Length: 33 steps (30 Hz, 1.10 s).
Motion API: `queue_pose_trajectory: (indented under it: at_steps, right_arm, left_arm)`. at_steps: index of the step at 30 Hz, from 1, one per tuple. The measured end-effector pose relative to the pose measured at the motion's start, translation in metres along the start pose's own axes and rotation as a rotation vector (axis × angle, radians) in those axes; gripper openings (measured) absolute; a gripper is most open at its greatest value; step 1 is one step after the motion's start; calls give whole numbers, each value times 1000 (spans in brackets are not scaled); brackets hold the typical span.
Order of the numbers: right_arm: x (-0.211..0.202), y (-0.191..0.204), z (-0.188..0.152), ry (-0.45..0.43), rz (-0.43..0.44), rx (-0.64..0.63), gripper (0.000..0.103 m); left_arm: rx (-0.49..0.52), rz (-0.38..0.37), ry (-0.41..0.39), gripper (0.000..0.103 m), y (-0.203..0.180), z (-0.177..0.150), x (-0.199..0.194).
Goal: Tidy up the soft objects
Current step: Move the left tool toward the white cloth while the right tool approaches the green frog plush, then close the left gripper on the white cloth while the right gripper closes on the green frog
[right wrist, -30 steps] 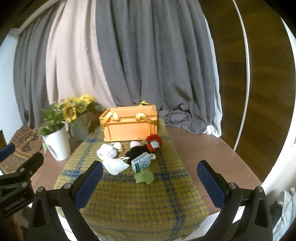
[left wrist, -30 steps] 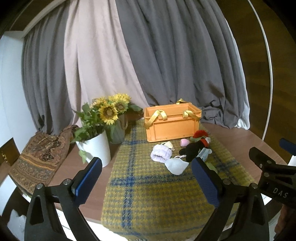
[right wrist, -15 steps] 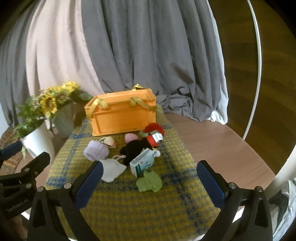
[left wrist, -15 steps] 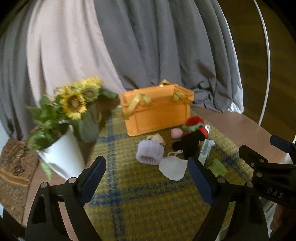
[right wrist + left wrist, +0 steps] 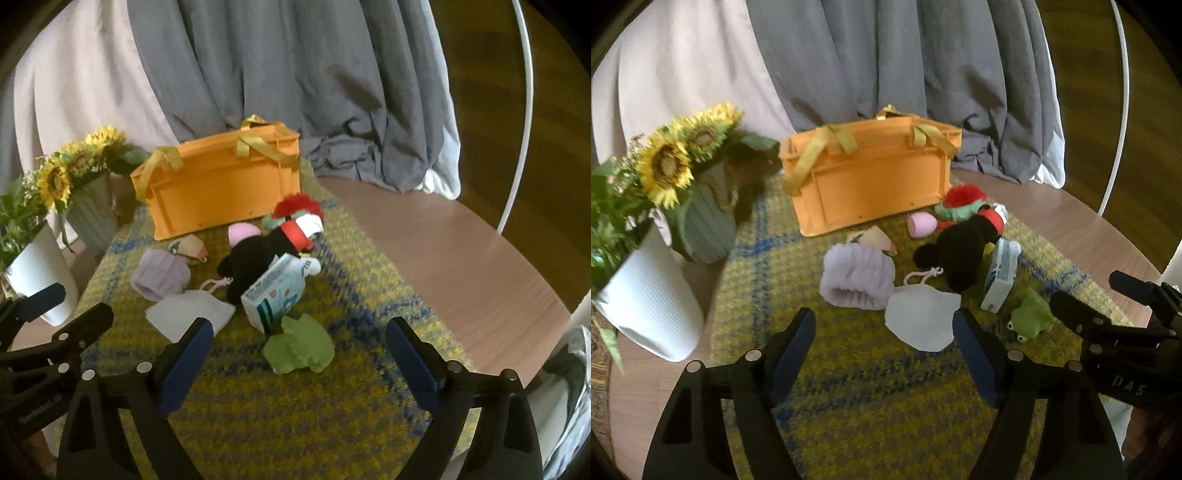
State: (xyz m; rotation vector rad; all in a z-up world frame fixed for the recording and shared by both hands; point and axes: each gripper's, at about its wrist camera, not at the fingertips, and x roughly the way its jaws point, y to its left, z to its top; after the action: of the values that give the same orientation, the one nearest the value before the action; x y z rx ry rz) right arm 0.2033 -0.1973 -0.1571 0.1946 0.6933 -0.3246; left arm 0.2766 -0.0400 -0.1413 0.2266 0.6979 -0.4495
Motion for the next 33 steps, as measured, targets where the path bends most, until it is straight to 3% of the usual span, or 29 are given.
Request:
queue_pose_trajectory:
  at_steps: [11, 18, 22, 27, 29, 33]
  right_arm:
    - [51, 1, -9, 131, 46, -74, 85]
    - [68, 4, -14, 173, 60, -104, 82]
    - [75, 5, -15, 186, 67, -122, 75]
    - [79, 3, -14, 189, 61, -130, 71]
    - [80, 3, -14, 184, 52, -147, 64]
    - [80, 1, -13, 180, 67, -157, 62]
  left_arm:
    - [-35, -12, 93, 63, -6, -9, 53]
    - [-68, -34, 146, 55, -5, -13, 78]
    - [-90, -56, 164, 49, -6, -14, 85]
    - [-97, -67, 174, 29, -9, -13, 91]
    - [-98, -64, 173, 17, -9, -12, 91]
    - [-99, -52, 160, 8, -12, -9, 87]
